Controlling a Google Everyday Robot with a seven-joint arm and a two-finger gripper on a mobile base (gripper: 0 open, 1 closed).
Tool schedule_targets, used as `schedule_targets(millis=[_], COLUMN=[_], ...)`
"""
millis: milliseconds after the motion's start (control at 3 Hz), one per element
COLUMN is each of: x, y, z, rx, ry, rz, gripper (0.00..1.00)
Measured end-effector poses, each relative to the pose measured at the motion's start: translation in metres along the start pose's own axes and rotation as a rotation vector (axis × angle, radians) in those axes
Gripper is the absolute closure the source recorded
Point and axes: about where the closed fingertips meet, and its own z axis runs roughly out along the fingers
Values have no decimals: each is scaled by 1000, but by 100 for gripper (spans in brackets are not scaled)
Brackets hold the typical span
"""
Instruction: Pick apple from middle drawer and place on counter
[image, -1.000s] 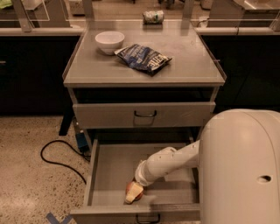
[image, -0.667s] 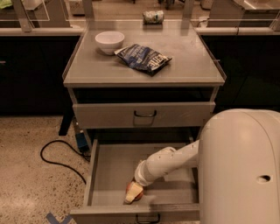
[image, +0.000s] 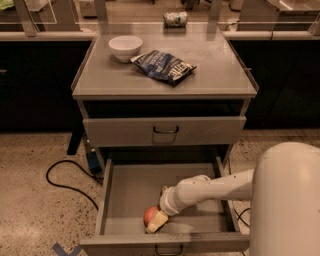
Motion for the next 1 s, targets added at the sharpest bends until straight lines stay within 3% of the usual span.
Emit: schedule_targets(millis=[333,667,1000], x=[6,6,6], y=[-2,-2,-2], z=[1,1,1], rx=[3,2,2], ry=[-7,-6,-6], rz=[-4,-4,-4], gripper=[0,17,41])
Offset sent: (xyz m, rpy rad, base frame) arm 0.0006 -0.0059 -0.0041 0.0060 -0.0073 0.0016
